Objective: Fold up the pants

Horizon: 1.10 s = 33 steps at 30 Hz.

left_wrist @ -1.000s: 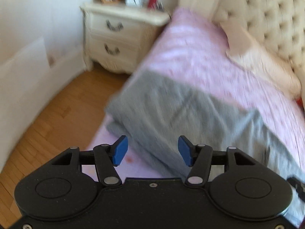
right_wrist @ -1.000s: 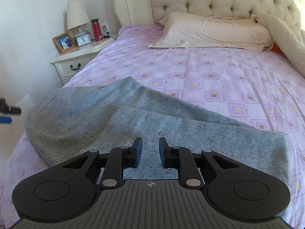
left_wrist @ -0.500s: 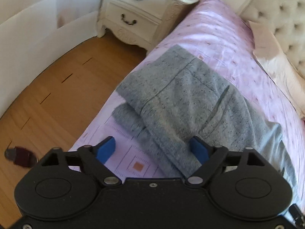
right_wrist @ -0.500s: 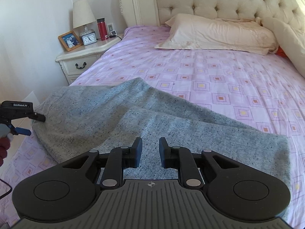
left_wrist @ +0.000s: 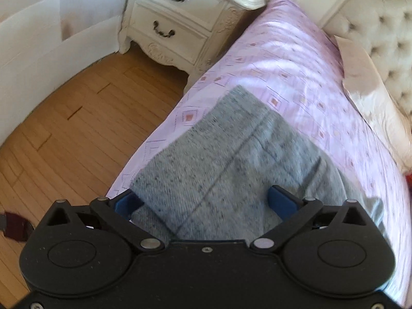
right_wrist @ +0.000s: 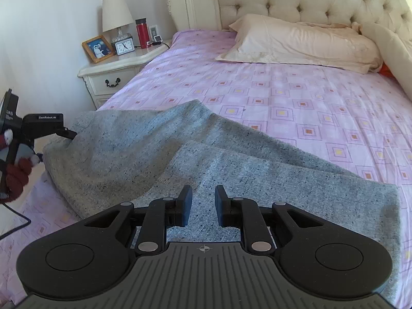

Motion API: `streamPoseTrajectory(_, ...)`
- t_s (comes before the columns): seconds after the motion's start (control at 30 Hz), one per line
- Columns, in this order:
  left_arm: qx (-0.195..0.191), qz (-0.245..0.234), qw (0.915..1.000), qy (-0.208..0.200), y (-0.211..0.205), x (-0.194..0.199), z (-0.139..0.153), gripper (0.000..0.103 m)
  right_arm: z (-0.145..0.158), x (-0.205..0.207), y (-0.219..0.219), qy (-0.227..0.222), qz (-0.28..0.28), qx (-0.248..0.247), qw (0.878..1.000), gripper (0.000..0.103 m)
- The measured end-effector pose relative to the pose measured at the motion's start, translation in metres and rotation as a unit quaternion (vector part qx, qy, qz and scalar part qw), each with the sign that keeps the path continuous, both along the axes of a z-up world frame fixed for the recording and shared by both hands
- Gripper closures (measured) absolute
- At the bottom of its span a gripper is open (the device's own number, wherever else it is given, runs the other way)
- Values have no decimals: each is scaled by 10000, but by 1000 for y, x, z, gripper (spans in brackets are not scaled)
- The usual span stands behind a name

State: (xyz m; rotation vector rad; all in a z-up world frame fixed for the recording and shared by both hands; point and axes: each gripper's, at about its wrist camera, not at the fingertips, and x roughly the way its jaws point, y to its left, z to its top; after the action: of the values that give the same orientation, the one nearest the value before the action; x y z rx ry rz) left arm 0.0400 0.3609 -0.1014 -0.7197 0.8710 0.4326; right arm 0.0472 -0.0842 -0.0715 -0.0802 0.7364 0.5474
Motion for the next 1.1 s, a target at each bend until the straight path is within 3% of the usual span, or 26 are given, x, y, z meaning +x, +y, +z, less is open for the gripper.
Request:
streamPoseTrajectory(0.1,193,82,9998,19,-3,-2,8,32,1,-1,2,-11,22,7,10000,84)
streamPoseTrajectory(0.13,260,-40,9996,-71,-4,-3,12,50,1,-1,3,-18,45,8,10000,84)
streamPoseTrajectory(0.17,233,-245,9991,-273,-6,-5,16,59,1,-2,5,-22,79,20,10000,84)
streamPoseTrajectory(0.2,407,-240,9986,-246,-10,-6,24,74,2,-3,6,-25,116,37,9999,84)
streamPoseTrajectory(0.23,559,-240,9979,-213,-12,-7,30,76,2,-4,8,-32,161,53,9999,84)
streamPoseTrajectory(0.43,734,-318,9955,-501,-24,-17,65,81,-3,-20,26,-137,635,-30,9979,84)
streamPoseTrajectory(0.53,1078,-501,9911,-594,-39,-20,80,82,-24,-25,41,104,980,-501,9939,83)
streamPoseTrajectory(0.63,1424,-720,9841,-781,-58,-19,100,83,-31,-37,47,-494,1281,-745,9877,83)
streamPoseTrajectory(0.7,1605,-889,9787,-919,-71,-22,114,83,-29,-36,49,-504,1347,-789,9865,83)
streamPoseTrajectory(0.9,1991,-1447,9586,-1435,-120,-26,159,85,-19,-23,32,-228,1317,-246,9907,85)
streamPoseTrajectory(1.0,2075,-1829,9460,-1690,-149,-23,176,85,-9,-19,7,-136,975,298,9947,84)
streamPoseTrajectory(1.1,1986,-2381,9303,-1961,-186,-17,188,85,-7,-12,-16,42,583,452,9973,84)
